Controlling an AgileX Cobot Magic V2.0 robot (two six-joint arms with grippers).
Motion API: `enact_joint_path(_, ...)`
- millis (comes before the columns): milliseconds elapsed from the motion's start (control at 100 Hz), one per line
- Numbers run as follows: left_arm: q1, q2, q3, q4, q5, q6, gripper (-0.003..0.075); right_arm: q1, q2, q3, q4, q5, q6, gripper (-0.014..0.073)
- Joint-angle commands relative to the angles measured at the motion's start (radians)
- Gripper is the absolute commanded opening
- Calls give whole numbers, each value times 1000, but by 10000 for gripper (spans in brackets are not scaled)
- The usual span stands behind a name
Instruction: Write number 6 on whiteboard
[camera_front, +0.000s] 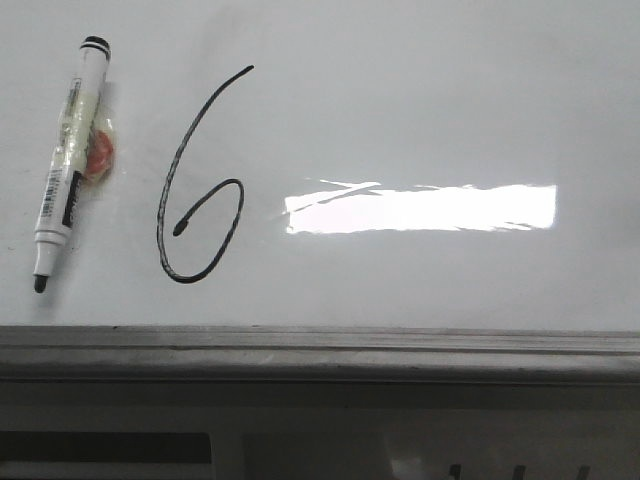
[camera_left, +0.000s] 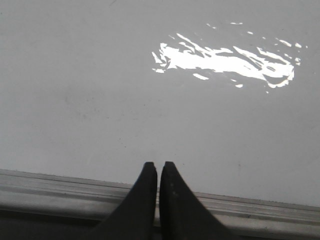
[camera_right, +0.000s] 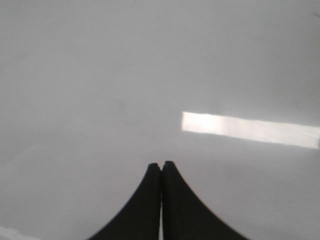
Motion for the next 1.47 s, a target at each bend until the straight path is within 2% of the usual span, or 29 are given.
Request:
enact_joint_path(0, 3, -30, 25, 2, -39, -4, -20, -81, -37, 14, -38, -87, 16, -64)
enact_joint_path(120, 3, -30, 25, 2, -39, -4, -20, -162, -135, 94, -65, -91, 77, -64)
enact_joint_path(240, 3, -30, 25, 2, -39, -4, -20, -217, -216, 165, -152, -76, 182, -64)
enact_joint_path(270, 3, -30, 25, 2, -39, -4, -20, -225, -239, 162, -172, -5, 188, -64)
enact_joint_path(440, 3, -30, 25, 2, -39, -4, -20, -241, -327, 162, -196, 181, 188, -64)
enact_joint_path(760, 3, -30, 25, 0, -39, -4, -20, -243, -325, 162, -198, 402, 188, -64)
enact_joint_path(1460, 3, -30, 25, 0, -39, -4, -20, -243, -325, 162, -198, 401, 188, -64)
